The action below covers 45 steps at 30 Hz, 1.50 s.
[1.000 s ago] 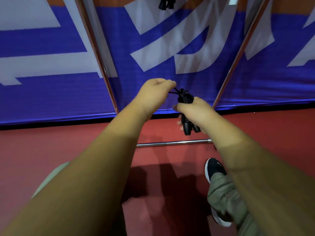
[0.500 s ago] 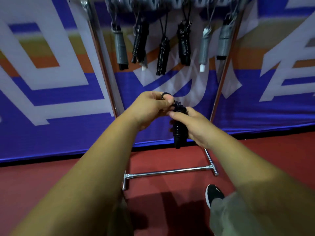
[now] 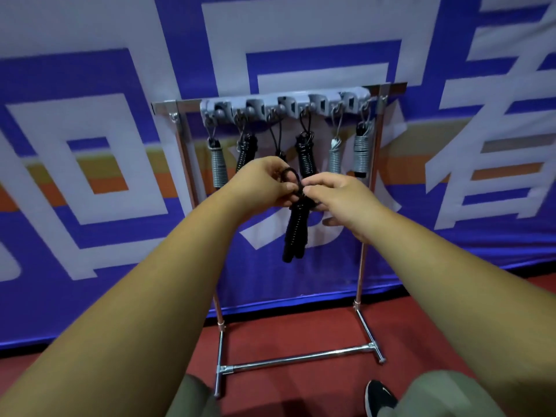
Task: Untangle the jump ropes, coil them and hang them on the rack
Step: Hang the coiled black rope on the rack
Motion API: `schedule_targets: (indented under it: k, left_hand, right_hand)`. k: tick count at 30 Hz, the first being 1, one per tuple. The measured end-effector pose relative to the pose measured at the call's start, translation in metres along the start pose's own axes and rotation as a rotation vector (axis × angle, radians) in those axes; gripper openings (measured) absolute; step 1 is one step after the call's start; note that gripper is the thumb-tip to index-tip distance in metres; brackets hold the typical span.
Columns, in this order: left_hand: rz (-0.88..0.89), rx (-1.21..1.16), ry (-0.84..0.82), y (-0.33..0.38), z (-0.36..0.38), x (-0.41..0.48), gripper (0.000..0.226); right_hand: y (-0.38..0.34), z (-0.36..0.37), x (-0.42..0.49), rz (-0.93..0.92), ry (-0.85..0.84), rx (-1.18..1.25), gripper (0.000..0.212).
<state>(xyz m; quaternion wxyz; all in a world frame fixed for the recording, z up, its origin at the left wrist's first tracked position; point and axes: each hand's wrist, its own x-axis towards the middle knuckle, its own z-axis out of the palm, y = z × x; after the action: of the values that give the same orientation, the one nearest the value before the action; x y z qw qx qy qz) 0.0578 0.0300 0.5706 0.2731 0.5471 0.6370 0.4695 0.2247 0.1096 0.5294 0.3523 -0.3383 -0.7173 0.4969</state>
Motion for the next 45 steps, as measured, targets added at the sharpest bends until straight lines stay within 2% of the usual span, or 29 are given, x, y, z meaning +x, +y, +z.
schedule_targets:
  k: [6, 9, 12, 16, 23, 29, 36, 45]
  left_hand:
    - [-0.037, -0.036, 0.039, 0.027, -0.01, 0.017, 0.012]
    - [-0.032, -0.084, 0.091, 0.035, -0.016, 0.031, 0.027]
    - [-0.03, -0.103, 0.139, 0.039, -0.021, 0.049, 0.033]
    - [0.003, -0.137, 0.178, 0.038, -0.024, 0.076, 0.029]
    - [0.064, -0.152, 0.206, 0.044, -0.011, 0.126, 0.025]
    - [0.107, -0.191, 0.351, 0.053, 0.004, 0.165, 0.025]
    - [0.027, -0.064, 0.504, 0.033, 0.014, 0.205, 0.027]
    - [0.093, 0.048, 0.47, 0.015, 0.017, 0.202, 0.032]
  right_hand:
    - [-0.026, -0.007, 0.028, -0.042, 0.032, -0.038, 0.003]
    - [-0.039, -0.01, 0.048, -0.04, 0.041, -0.025, 0.004]
    - [-0.049, -0.012, 0.069, -0.033, 0.04, 0.029, 0.003]
    - [-0.053, -0.015, 0.095, -0.022, 0.062, 0.058, 0.004]
    - [-0.054, -0.035, 0.133, -0.043, 0.197, 0.041, 0.007]
    - [-0.061, -0.05, 0.172, -0.06, 0.257, 0.023, 0.005]
    - [-0.053, -0.045, 0.204, 0.018, 0.284, -0.043, 0.012]
    - [-0.032, -0.045, 0.207, 0.017, 0.266, -0.092, 0.003]
